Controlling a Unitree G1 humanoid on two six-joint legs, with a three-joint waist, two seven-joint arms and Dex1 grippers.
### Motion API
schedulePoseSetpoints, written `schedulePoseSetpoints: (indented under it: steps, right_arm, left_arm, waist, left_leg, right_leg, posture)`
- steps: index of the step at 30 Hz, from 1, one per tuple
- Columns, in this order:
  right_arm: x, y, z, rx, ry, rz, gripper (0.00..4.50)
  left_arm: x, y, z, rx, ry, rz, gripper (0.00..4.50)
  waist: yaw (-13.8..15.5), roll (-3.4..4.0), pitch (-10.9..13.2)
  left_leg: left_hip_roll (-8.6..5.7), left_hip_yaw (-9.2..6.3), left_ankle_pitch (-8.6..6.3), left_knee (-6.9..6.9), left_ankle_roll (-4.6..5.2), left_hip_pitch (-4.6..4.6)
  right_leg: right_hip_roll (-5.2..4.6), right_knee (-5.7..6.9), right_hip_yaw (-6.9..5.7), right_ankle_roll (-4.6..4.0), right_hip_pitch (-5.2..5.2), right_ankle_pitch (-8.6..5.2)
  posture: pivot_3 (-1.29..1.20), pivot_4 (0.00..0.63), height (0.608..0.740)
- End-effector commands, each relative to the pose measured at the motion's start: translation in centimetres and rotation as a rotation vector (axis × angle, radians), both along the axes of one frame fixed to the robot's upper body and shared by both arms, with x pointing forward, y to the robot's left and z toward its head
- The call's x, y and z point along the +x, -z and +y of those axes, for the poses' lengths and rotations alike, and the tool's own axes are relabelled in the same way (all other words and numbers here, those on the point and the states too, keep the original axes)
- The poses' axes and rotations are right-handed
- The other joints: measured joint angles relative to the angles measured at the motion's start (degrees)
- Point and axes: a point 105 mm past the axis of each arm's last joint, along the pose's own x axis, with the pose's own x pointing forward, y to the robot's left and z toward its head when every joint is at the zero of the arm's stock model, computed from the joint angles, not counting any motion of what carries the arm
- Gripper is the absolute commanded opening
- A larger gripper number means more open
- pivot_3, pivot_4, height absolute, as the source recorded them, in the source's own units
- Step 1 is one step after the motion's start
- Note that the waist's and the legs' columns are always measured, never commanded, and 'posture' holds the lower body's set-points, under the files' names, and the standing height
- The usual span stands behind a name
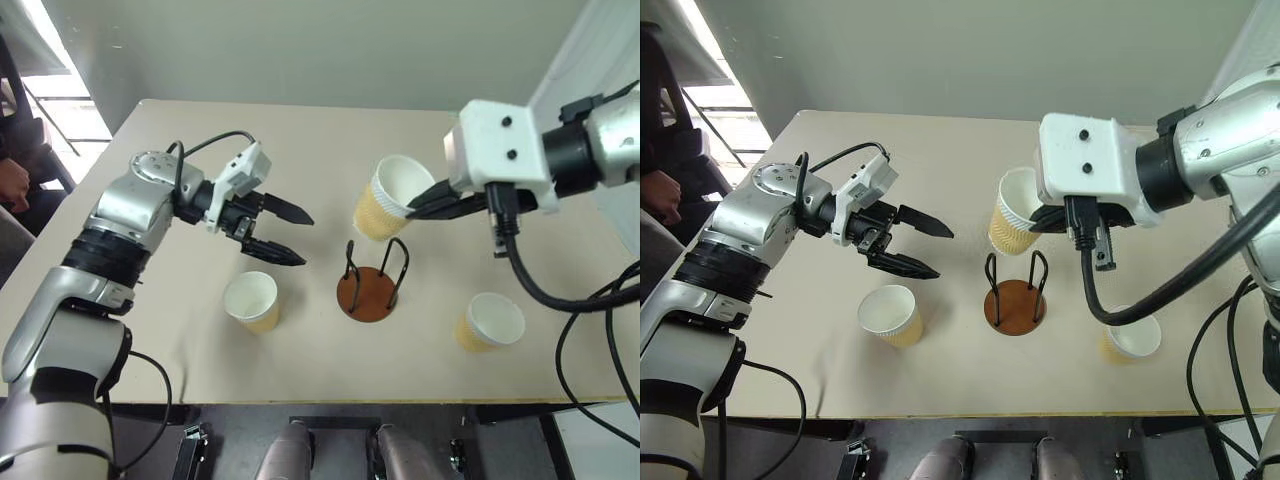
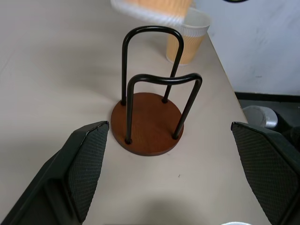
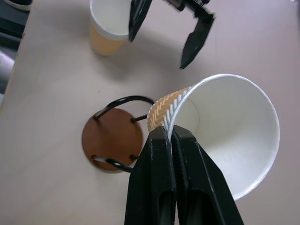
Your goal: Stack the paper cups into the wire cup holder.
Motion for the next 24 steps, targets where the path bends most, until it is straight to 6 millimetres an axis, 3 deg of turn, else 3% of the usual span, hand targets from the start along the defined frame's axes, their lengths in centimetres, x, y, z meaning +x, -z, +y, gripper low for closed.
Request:
schedulePoseSetpoints:
  steps: [1, 24]
  right_arm:
    - [0.1, 0.8, -0.4, -0.044, -0.001, -0.031, 0.05]
    - [-0.4, 3.9, 0.6, -0.129, -0.114, -0.011, 0.05]
  left_arm:
    - [-0.7, -1.4, 0.0, -0.012, 0.056, -0.037, 4.5]
    - [-0.8, -1.4, 0.4, -0.009, 0.042, -0.037, 4.5]
  waist:
    - [-0.02, 0.0, 0.0]
    - [-0.04, -0.01, -0.01]
  left_leg:
    - [0.0, 0.0, 0.01, 0.01, -0.01, 0.0]
    - [0.0, 0.02, 0.03, 0.07, 0.07, -0.05]
  right_leg:
    - [0.0, -0.01, 0.0, 0.01, 0.0, 0.0]
    - [-0.01, 0.02, 0.01, 0.09, -0.03, 0.03]
  posture:
    - [0.0, 0.15, 0.74]
    - [0.0, 0.15, 0.74]
